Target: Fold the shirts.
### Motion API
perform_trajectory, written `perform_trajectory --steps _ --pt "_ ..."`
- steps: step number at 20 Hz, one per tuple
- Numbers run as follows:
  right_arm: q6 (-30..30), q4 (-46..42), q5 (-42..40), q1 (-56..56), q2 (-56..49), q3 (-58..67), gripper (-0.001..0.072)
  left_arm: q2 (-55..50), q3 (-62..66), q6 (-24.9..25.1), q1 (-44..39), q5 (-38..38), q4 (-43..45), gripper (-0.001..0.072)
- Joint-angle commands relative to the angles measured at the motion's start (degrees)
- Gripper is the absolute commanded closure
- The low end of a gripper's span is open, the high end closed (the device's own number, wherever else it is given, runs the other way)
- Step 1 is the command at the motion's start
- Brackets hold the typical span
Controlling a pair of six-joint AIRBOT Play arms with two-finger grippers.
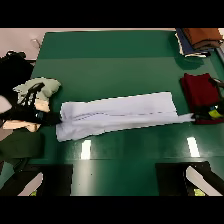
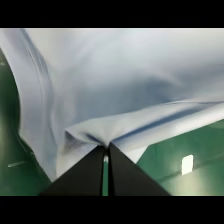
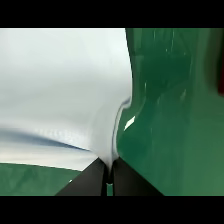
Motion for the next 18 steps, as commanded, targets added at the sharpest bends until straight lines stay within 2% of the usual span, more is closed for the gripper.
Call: perform_trajectory --steps 1,6,7,8,9,11,12,13,14,16,18 --pt "0.2 4.2 -3.8 4.5 -11.5 8.0 0.0694 -11.8 7.7 2.7 0.1 8.0 0.2 0.0684" --pt "1.1 9.1 -6.2 8.1 -25.4 19.2 0.0687 -22.8 15.3 2.8 0.1 11.1 0.3 0.068" --pt "1.1 9.1 -5.7 7.9 -27.4 21.3 0.054 -23.2 15.8 2.7 0.1 11.4 0.3 0.0594" --pt "0.9 9.6 -5.0 7.3 -28.7 23.1 0.0378 -23.2 16.3 2.6 0.1 11.7 0.3 0.0302" --pt "-1.1 11.0 -4.2 6.2 -29.8 24.5 0.0356 -23.2 17.0 2.5 0.1 11.5 0.3 0.024" --pt "-3.5 13.1 -3.1 3.2 -30.4 24.5 0.0296 -23.2 18.6 2.5 0.1 9.6 0.3 0.0244" --pt "-4.6 13.7 -2.5 1.3 -30.4 23.5 0.0295 -23.2 19.1 2.5 0.1 8.7 -0.1 0.0415" --pt "-6.4 15.0 -1.6 -0.7 -30.4 21.5 0.0269 -23.2 19.2 2.5 0.0 8.1 -1.3 0.0628" --pt "-7.1 15.4 -1.6 -2.7 -30.4 19.2 0.0203 -23.2 19.2 2.5 -0.2 8.2 -3.1 0.0683" --pt "-9.9 18.1 -2.8 -6.4 -30.8 14.2 0.0197 -23.2 19.2 2.2 -2.1 8.7 -4.5 0.0684" --pt "-12.2 23.1 -3.2 -9.0 -33.2 10.6 0.0201 -23.7 19.2 -1.3 -5.7 10.3 -4.4 0.0684"
